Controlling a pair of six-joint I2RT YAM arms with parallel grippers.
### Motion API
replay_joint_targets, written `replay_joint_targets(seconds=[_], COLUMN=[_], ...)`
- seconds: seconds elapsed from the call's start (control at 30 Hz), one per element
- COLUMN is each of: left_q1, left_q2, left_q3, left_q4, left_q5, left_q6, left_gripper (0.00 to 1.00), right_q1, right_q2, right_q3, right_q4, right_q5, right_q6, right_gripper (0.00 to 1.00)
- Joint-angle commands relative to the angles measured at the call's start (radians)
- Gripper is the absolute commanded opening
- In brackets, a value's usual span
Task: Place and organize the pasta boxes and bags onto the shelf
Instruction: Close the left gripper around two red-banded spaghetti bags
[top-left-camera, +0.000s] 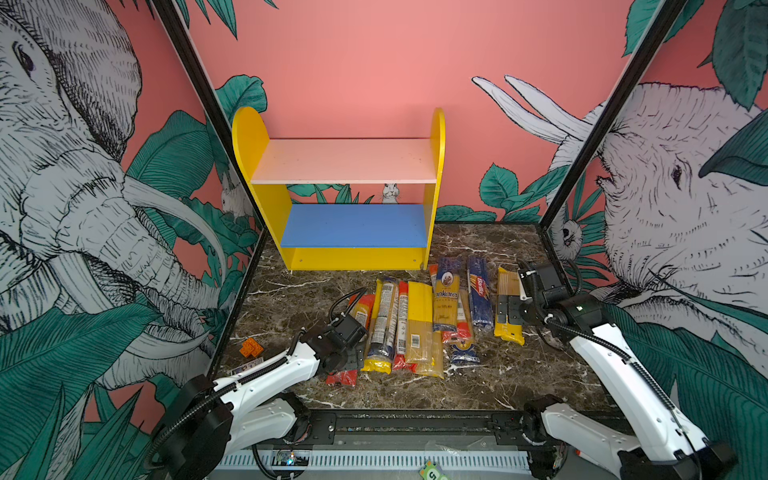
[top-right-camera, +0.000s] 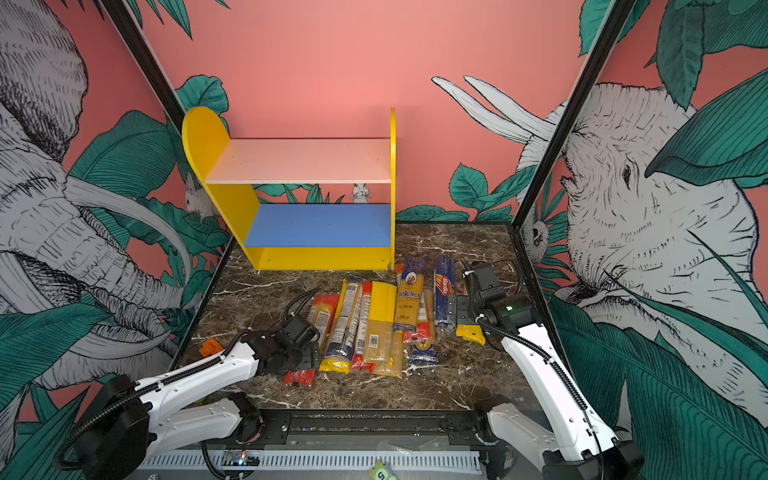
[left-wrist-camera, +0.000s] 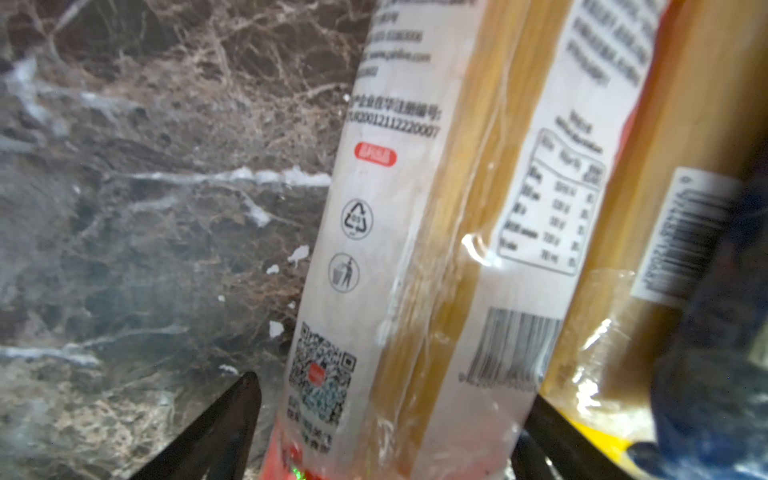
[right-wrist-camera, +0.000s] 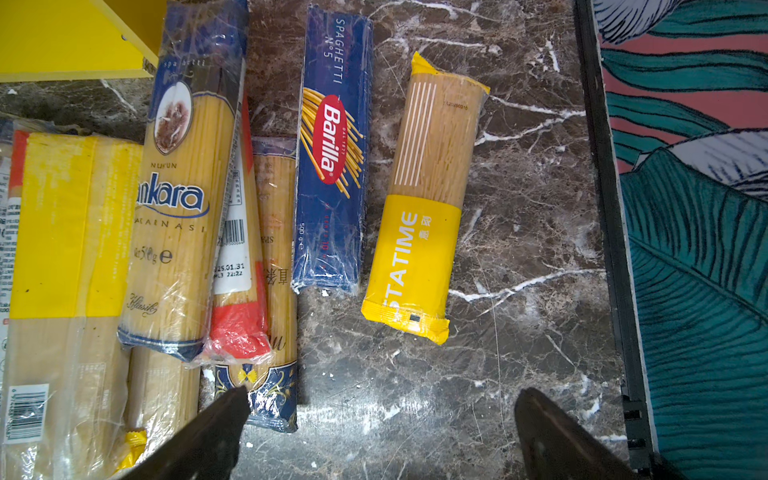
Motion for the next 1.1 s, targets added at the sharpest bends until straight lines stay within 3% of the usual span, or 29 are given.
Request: replay_joint_targets(seconds=[0.0,0.23,0.57,0.7,0.77,0.83,1.0,1.07], left_q1=[0.021,0.021,0.021,0.021,0.021,0.021,0.021,0.021], left_q2=[0.061,0.177,0.246,0.29,0.307,0.313,0.282,0.262], left_q3=[0.037,0.087,-0.002,-0.019,-0.024,-0.025,0.003,0.038], left_q4=[0.001,0.045,0.156,0.187,0.194,0.197,0.154,0.095], left_q5=[0.014,0.077,0.14,0.152,0.167,0.177,0.166,0.141], left_q6=[0.074,0.12,0.064,0.059,0.06,0.065,0.083,0.096], left_gripper=[0.9,0.89,0.85,0.67,0.42,0.24,0.03,0.0], right_q1=[0.007,0.008,0.008,0.007,0.007,0.007,0.007,0.006], right_q2=[0.01,0.048,0.052,0.042,0.038,0.032,0.024,0.022], right_q3=[0.019,0.047,0.057,0.052,0.05,0.048,0.036,0.036], right_q4=[0.003,0.001,-0.014,-0.019,-0.021,-0.023,-0.01,-0.004], right_q5=[0.003,-0.001,0.022,0.016,0.022,0.028,-0.002,-0.009], right_q6=[-0.013,-0.021,-0.033,-0.047,-0.047,-0.045,-0.055,-0.053], right_gripper=[0.99,0.99,0.99,0.99,0.99,0.99,0.99,0.99])
